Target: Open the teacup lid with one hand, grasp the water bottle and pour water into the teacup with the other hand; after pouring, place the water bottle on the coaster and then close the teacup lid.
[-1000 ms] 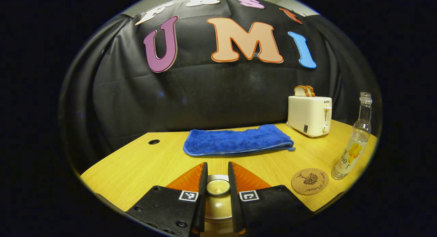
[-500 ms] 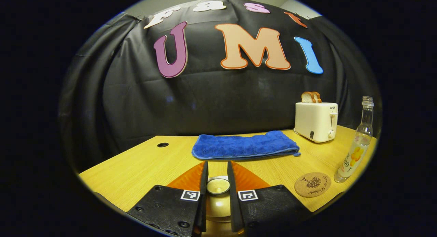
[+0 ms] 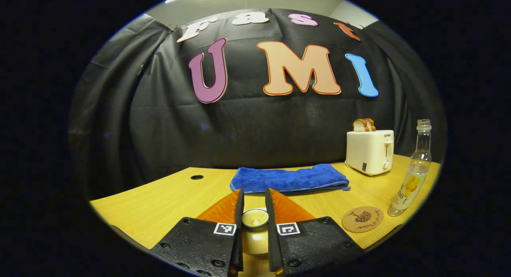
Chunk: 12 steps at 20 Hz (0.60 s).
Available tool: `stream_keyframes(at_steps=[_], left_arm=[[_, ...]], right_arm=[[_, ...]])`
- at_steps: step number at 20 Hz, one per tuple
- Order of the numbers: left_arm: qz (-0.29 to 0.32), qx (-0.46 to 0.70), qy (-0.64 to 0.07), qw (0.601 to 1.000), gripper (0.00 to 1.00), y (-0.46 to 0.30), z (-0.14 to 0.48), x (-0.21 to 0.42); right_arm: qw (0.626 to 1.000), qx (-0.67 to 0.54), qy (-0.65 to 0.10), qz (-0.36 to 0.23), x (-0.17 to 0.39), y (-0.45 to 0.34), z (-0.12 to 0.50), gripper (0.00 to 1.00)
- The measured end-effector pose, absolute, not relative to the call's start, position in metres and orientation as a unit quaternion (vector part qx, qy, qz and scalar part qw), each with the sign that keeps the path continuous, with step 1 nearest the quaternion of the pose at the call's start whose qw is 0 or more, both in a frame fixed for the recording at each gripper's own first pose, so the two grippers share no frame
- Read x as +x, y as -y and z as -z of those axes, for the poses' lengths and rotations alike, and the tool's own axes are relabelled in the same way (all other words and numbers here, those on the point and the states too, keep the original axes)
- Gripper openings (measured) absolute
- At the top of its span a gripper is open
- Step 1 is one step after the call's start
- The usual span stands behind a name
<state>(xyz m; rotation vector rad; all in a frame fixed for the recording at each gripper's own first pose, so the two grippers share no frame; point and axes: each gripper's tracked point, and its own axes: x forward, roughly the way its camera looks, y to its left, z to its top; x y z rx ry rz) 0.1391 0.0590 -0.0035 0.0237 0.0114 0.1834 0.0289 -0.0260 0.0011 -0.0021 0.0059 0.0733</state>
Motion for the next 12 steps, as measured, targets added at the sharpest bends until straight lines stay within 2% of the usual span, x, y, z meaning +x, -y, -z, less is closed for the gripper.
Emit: stream_keyframes(at_steps=[2,8,9,11,12], left_arm=[[-0.091,0.004,-0.003,0.996,0.22,-0.06,0.003,0.125],[-0.082,-0.001,-0.002,0.997,0.22,-0.066,0.003,0.067],[-0.078,-0.001,-0.002,0.997,0.22,-0.067,0.004,0.057],[-0.073,0.0,-0.002,0.997,0.22,-0.069,0.002,0.039],[-0.07,0.0,0.002,0.998,0.22,-0.07,0.001,0.031]], right_arm=[[1.0,-0.001,-0.004,-0.03,0.032,0.029,-0.001,0.94],[1.0,-0.002,-0.003,-0.012,0.047,0.034,0.0,0.94],[1.0,-0.002,-0.004,-0.008,0.051,0.033,0.0,0.98],[1.0,-0.003,-0.004,0.0,0.06,0.036,0.002,0.98],[1.0,-0.003,-0.004,0.006,0.064,0.037,0.001,0.94]])
